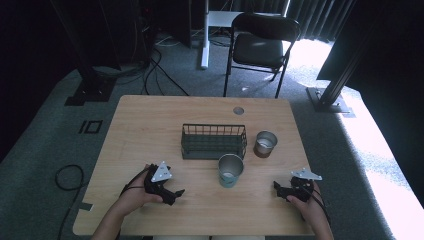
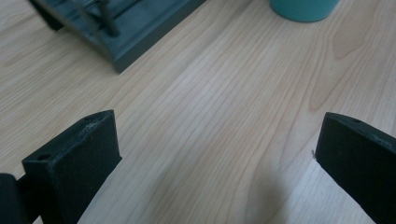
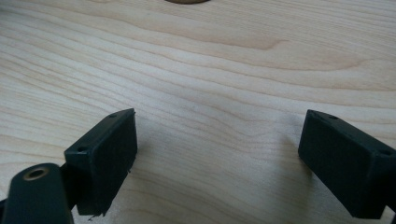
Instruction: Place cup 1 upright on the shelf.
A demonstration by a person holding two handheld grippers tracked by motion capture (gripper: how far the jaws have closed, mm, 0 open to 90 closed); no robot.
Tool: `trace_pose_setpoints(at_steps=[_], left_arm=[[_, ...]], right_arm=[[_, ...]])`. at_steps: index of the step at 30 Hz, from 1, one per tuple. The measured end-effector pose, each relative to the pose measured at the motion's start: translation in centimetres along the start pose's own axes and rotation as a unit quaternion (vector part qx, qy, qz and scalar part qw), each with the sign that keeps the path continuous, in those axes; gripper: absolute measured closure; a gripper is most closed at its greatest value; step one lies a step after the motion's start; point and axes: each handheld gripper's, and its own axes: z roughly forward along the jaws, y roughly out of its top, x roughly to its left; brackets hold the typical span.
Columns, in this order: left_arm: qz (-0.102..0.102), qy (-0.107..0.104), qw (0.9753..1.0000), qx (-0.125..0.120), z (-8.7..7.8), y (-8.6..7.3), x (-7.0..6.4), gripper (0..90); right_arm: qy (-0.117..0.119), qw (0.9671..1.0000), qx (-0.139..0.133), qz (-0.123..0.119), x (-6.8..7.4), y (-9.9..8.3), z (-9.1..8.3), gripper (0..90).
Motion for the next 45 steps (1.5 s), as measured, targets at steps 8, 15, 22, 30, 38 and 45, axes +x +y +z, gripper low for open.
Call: trace_pose_setpoints(at_steps=[8, 15, 22, 30, 38, 45], left_arm=[[0.013, -0.012, 0.9998, -0.001, 0.9, 1.3, -0.6, 0.3], [0.019, -0.027, 0.9994, -0.014, 1.7, 2.4, -1.2, 0.3], [0.025, -0.034, 0.9987, -0.026, 2.4, 3.6, -1.6, 0.4], [0.045, -0.041, 0.9977, -0.032, 2.9, 5.2, -2.2, 0.3], [0.055, -0.047, 0.9967, -0.036, 3.7, 6.3, -2.7, 0.4], [0.067, -0.059, 0.9950, -0.044, 4.5, 7.6, -3.3, 0.4]], right_arm=[[0.000, 1.0000, 0.000, -0.001, 0.0, 0.0, 0.0, 11.1], [0.000, 1.0000, 0.000, 0.000, 0.0, 0.0, 0.0, 11.1], [0.000, 1.0000, 0.000, -0.001, 0.0, 0.0, 0.0, 11.1], [0.000, 1.0000, 0.000, 0.000, 0.0, 0.0, 0.0, 11.1], [0.000, 1.0000, 0.000, -0.001, 0.0, 0.0, 0.0, 11.1], [0.000, 1.0000, 0.000, 0.000, 0.0, 0.0, 0.0, 11.1]])
